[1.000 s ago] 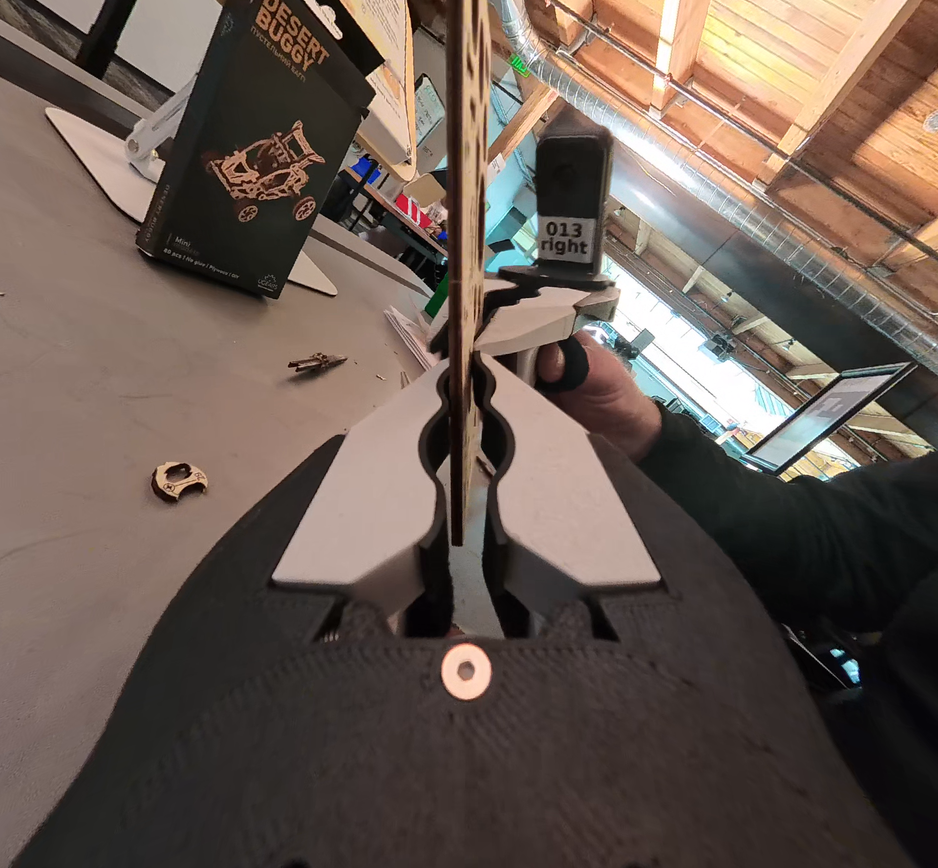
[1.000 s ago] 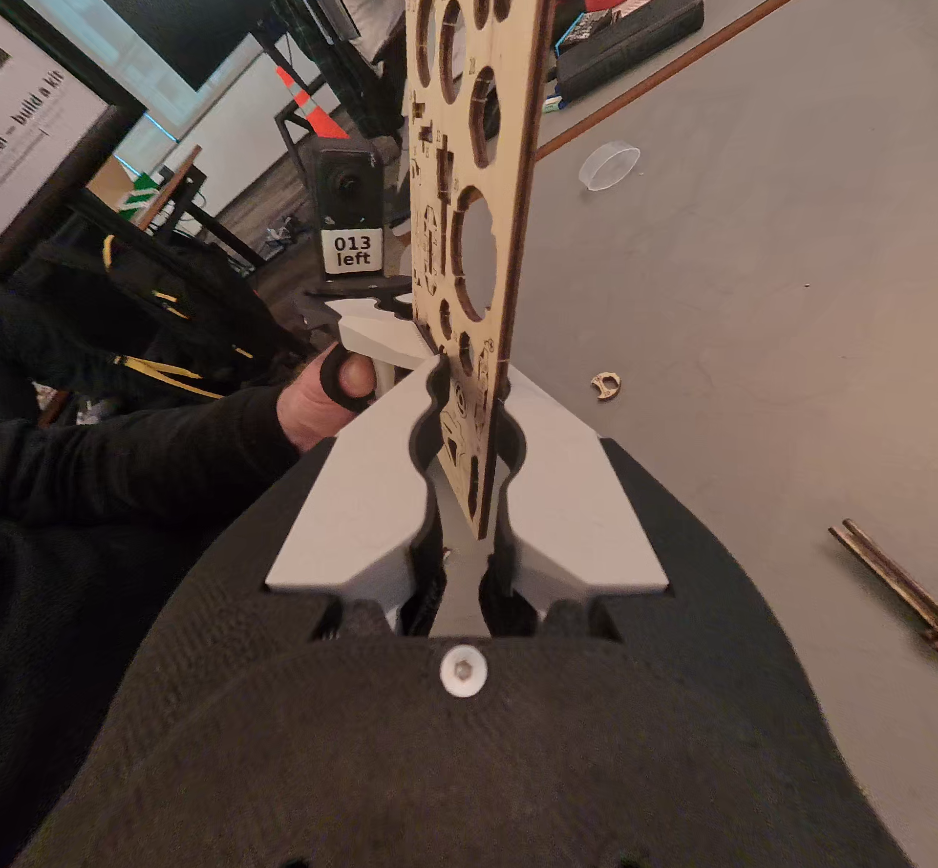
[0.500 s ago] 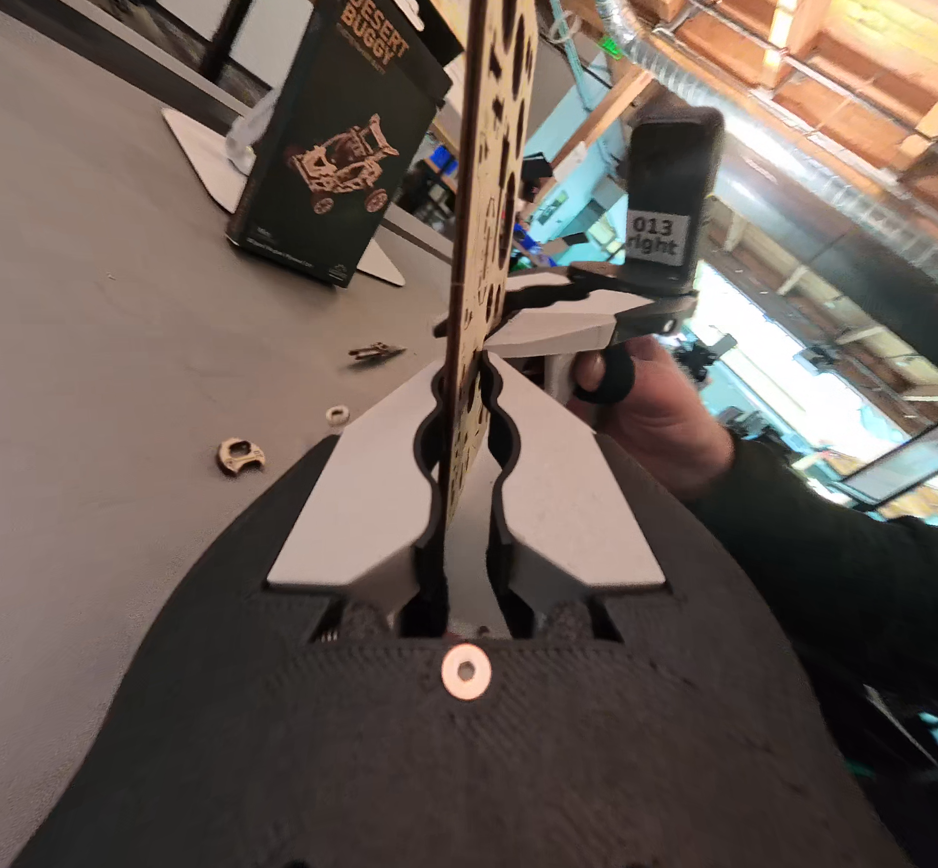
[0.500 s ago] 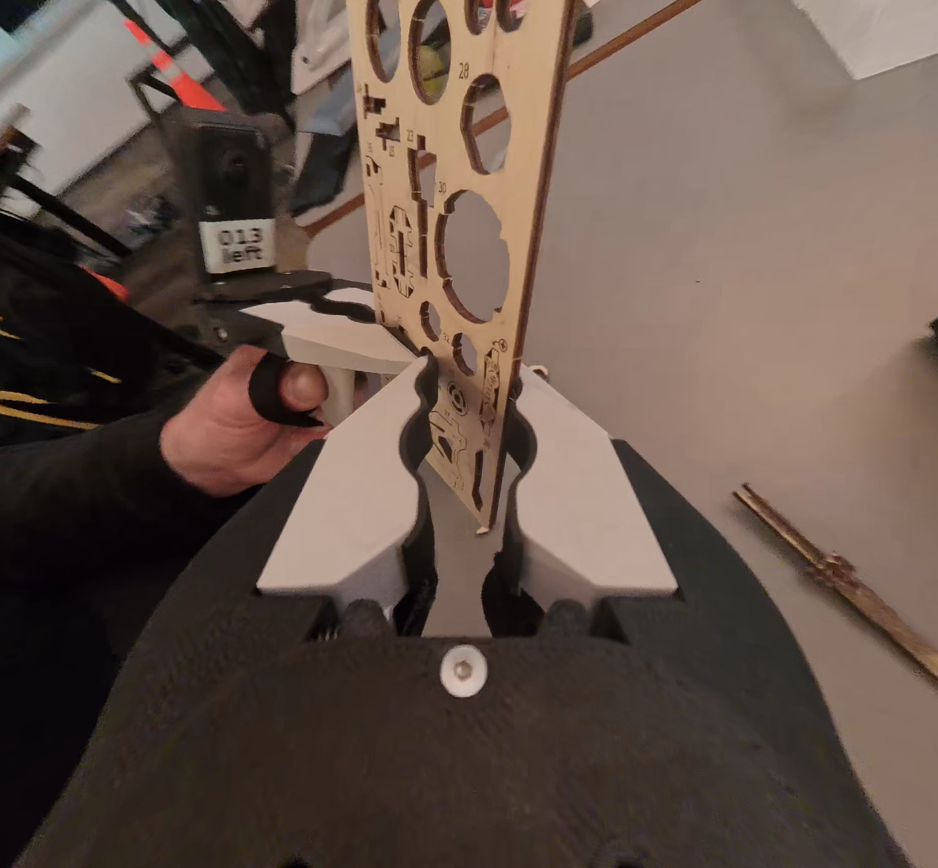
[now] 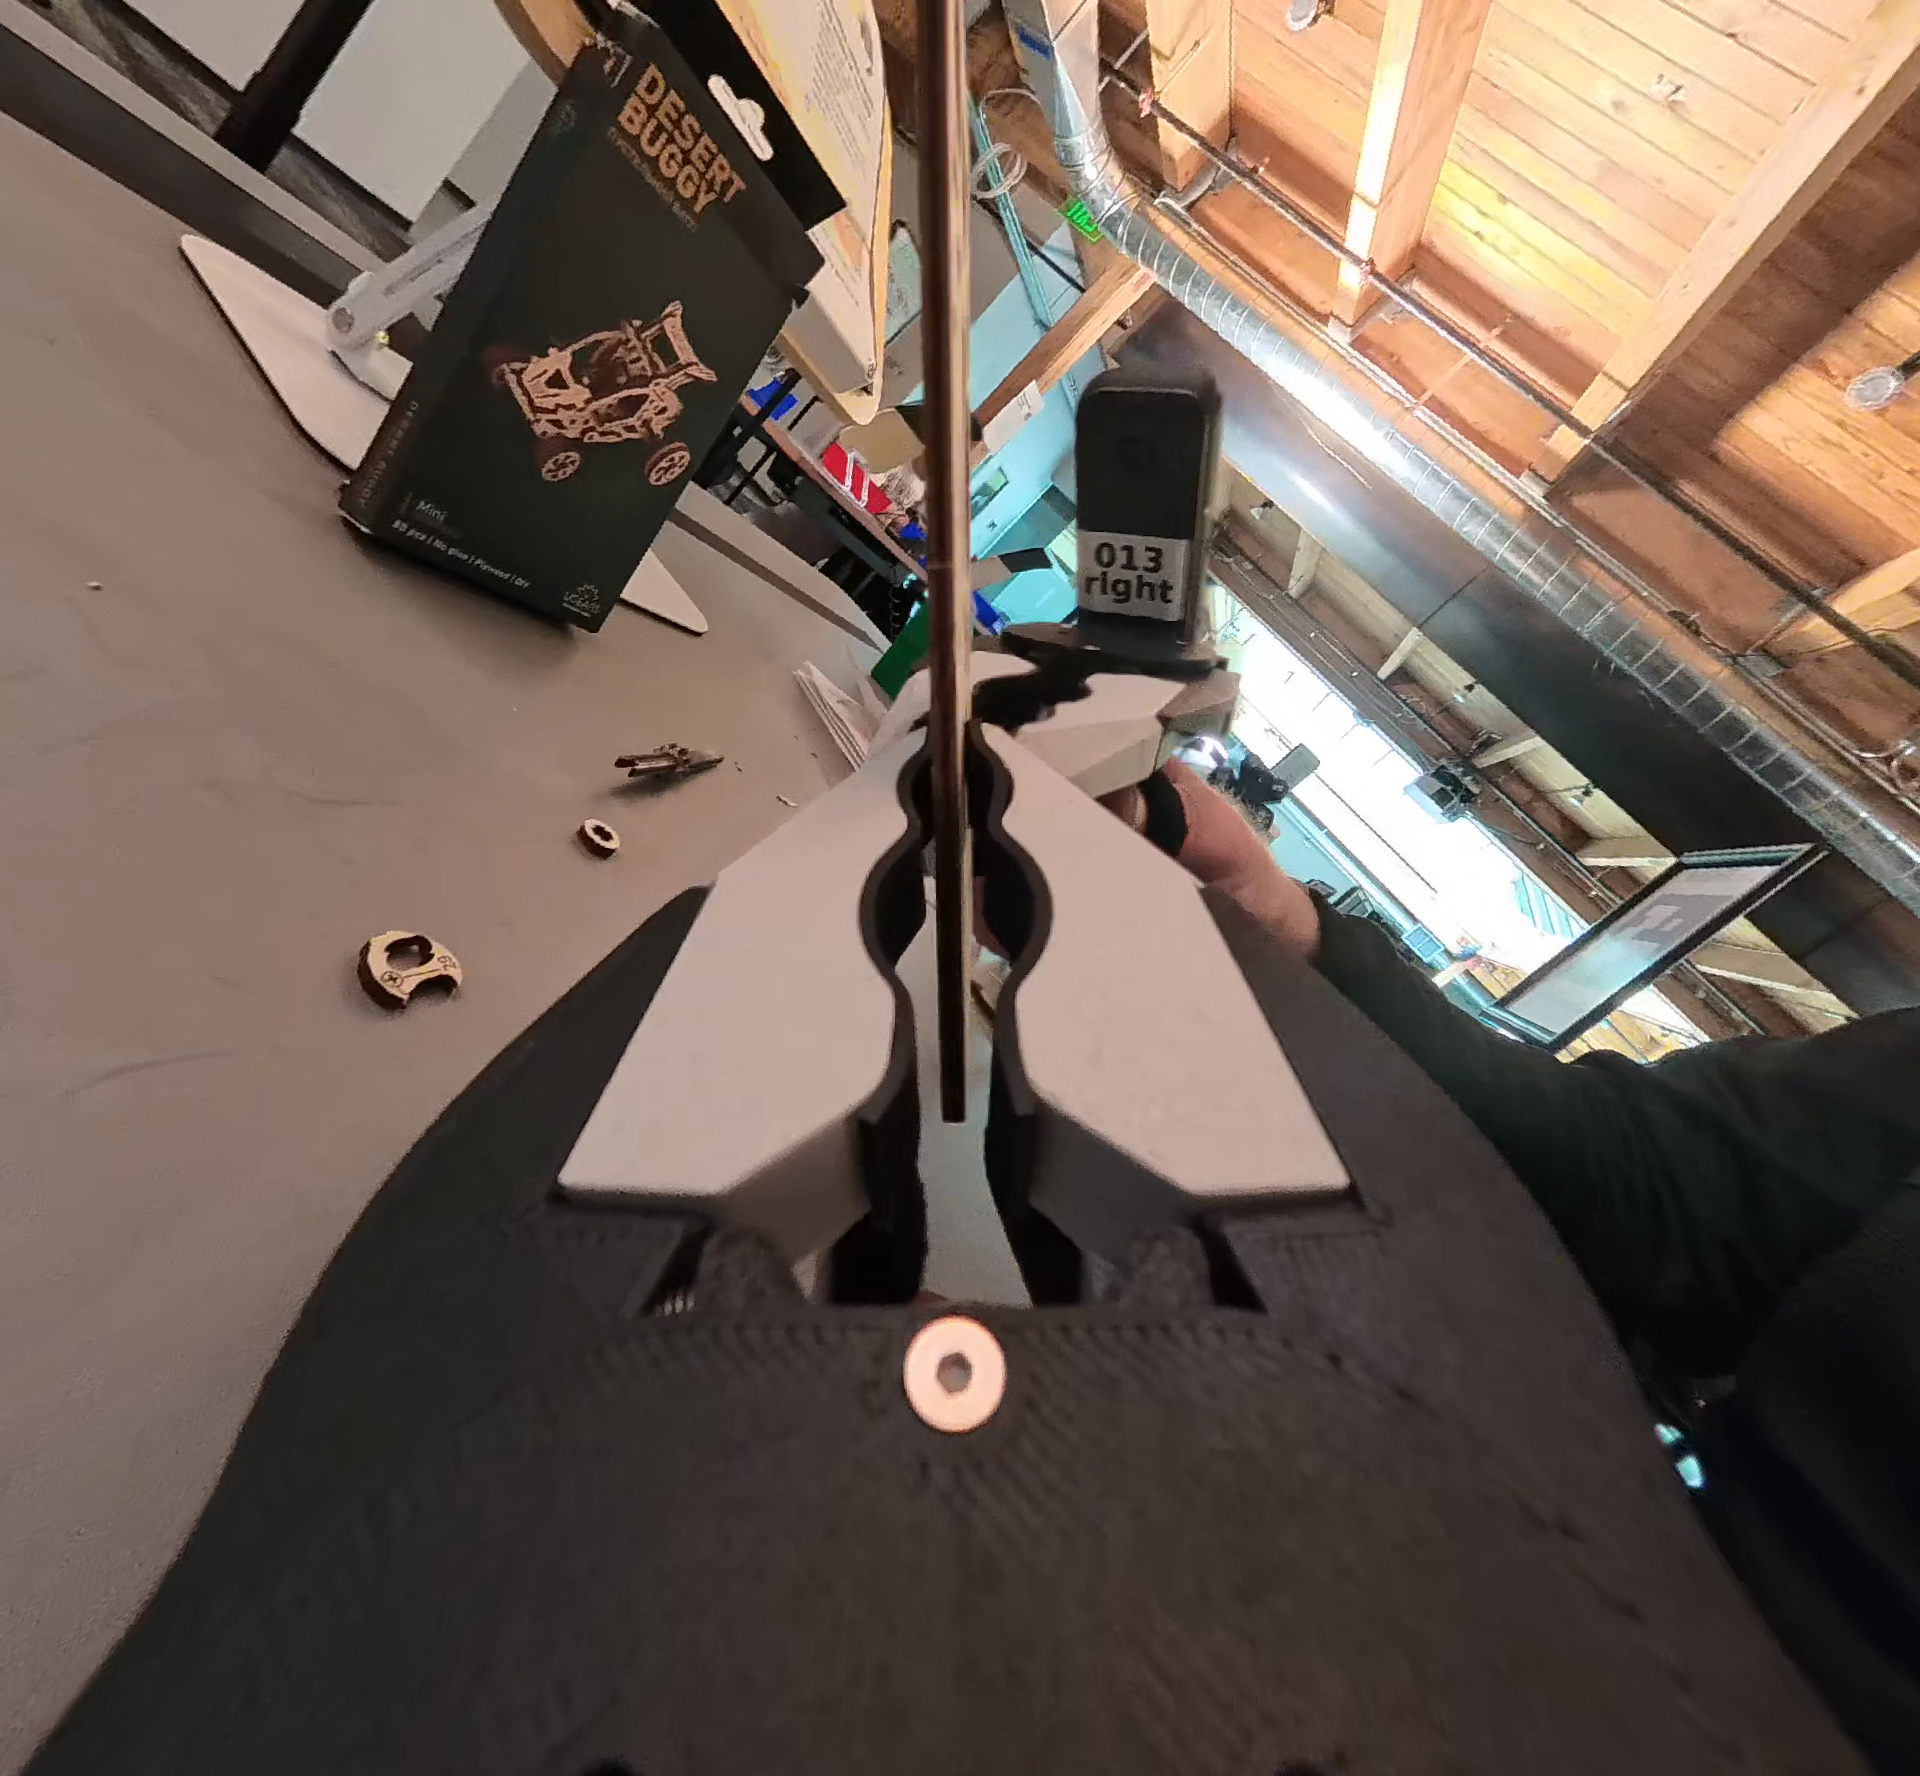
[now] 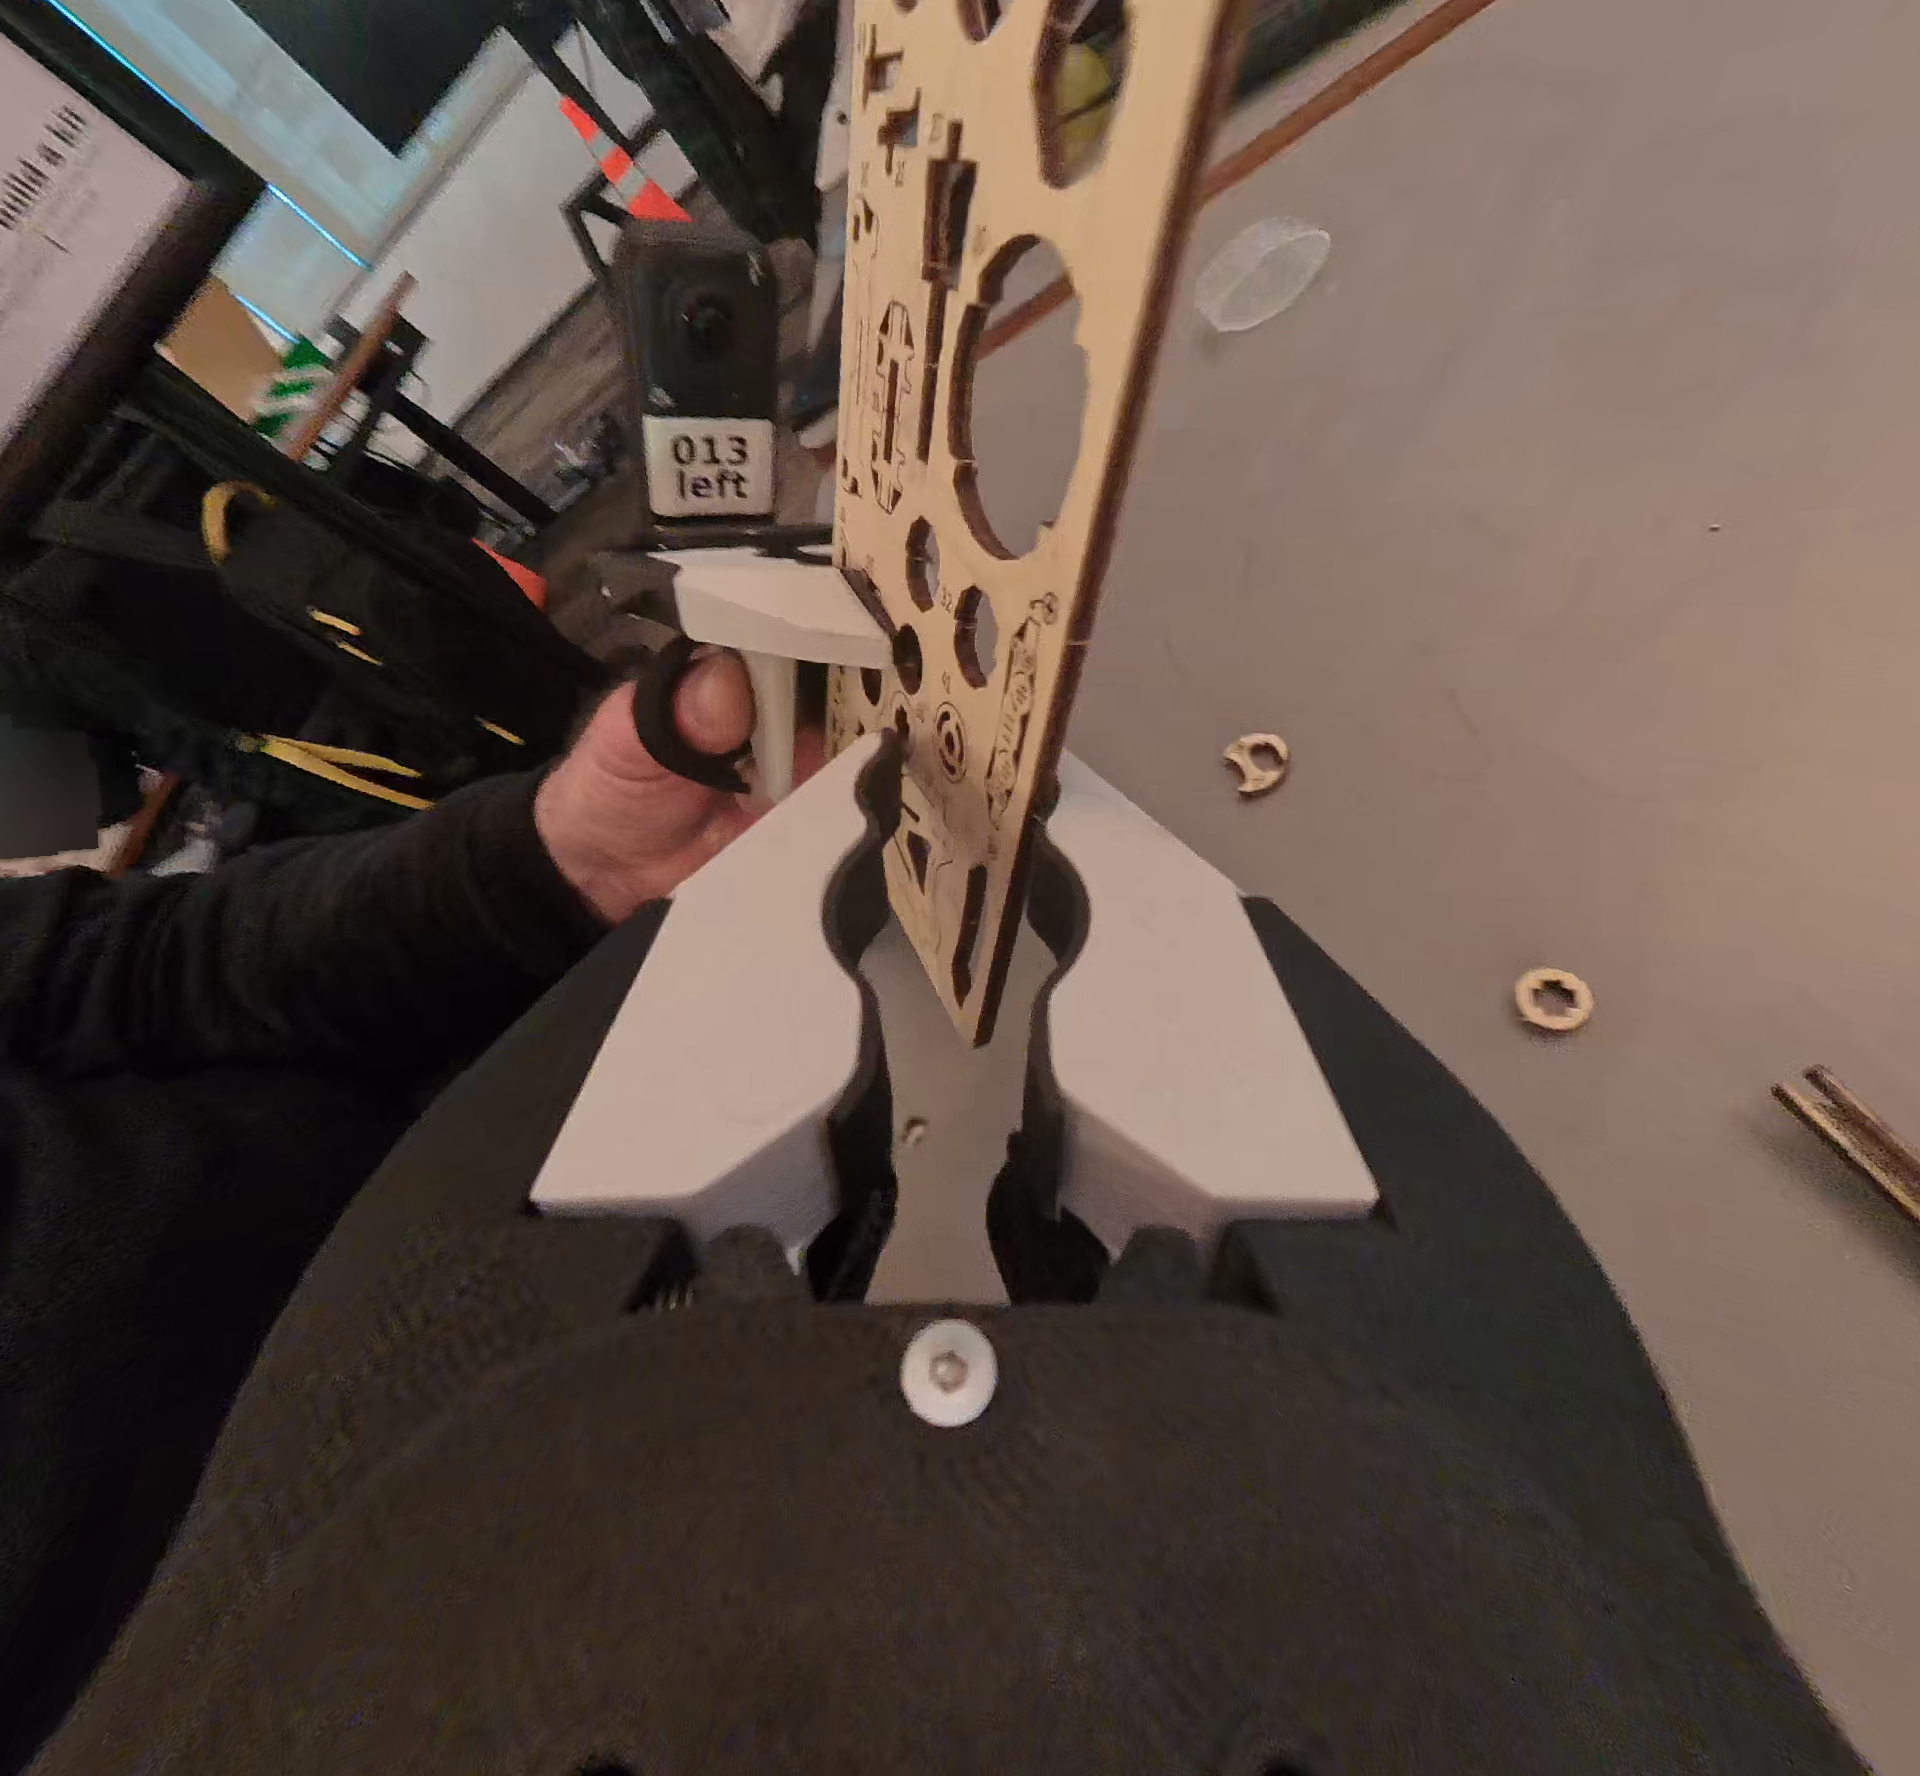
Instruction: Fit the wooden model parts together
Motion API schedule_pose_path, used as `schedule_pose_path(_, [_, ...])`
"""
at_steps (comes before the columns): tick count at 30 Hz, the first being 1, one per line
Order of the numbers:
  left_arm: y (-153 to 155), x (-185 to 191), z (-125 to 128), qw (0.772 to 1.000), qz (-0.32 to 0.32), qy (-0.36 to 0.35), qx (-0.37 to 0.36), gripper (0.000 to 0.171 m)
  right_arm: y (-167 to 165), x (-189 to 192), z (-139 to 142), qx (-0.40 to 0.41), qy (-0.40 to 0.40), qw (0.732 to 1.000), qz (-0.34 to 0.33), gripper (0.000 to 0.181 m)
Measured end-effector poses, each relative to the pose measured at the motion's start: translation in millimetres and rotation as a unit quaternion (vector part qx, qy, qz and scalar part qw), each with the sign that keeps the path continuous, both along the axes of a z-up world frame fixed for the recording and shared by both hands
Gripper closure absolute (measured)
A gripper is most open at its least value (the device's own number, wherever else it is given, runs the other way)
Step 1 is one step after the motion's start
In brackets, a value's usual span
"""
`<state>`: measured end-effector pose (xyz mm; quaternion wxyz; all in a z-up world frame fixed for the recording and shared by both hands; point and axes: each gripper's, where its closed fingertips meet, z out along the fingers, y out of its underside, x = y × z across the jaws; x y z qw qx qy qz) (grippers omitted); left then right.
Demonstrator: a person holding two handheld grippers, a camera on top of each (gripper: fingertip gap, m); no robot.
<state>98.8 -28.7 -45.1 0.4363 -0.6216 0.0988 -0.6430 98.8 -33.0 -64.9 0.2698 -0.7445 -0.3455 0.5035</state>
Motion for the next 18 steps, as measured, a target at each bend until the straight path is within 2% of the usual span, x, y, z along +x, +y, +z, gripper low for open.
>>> schedule_pose_path(8, [0, -1, 4, 1.0, 0.005, -0.01, 0.011, 0.171, -2, -2, 8, -0.049, 0.06, 0.997, 0.001, 0.172])
schedule_pose_path(18, [3, 2, 7, 0.999, 0.031, -0.008, 0.031, 0.168, 1, 1, 14, -0.015, 0.055, 0.998, 0.001, 0.176])
